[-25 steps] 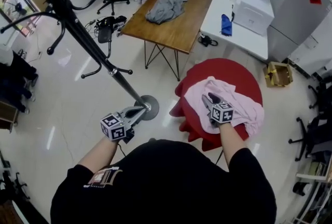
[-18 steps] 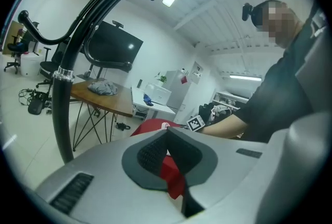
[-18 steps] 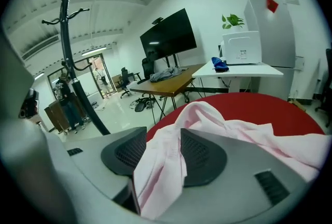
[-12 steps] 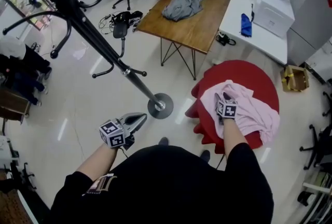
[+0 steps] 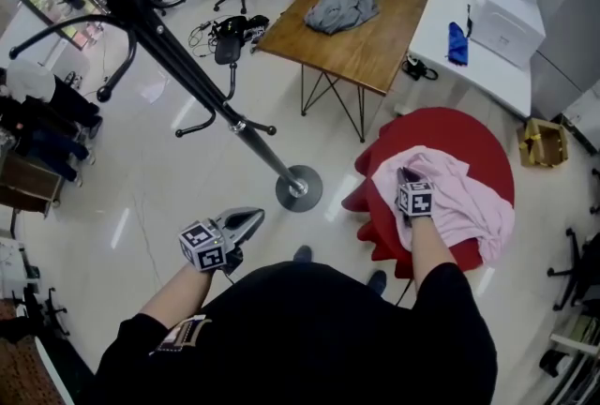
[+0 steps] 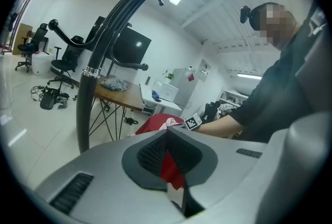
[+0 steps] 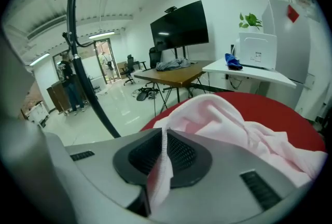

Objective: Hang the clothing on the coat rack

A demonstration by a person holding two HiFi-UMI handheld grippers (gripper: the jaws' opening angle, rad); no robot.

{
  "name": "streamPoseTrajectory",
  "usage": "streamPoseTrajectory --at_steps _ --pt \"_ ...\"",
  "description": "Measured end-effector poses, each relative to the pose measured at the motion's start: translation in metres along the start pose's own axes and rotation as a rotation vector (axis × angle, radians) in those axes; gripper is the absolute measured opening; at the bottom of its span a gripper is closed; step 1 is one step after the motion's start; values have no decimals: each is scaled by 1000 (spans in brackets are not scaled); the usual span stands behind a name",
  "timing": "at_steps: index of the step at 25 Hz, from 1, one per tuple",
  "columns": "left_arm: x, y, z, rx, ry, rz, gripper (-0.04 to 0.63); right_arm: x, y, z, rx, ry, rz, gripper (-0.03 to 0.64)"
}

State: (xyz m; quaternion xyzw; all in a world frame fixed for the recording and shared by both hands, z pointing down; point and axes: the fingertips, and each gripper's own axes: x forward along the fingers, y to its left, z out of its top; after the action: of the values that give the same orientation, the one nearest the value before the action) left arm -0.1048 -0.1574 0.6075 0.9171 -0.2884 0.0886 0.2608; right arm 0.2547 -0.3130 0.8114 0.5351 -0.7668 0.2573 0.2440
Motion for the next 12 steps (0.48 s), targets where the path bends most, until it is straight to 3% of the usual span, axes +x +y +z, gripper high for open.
streamPoseTrajectory --at_steps 3,12 --pt "10 -4 12 17 -15 -32 5 -30 30 28 -14 -76 112 14" --pt "79 -49 54 127 -40 -207 5 -156 90 93 84 -226 474 12"
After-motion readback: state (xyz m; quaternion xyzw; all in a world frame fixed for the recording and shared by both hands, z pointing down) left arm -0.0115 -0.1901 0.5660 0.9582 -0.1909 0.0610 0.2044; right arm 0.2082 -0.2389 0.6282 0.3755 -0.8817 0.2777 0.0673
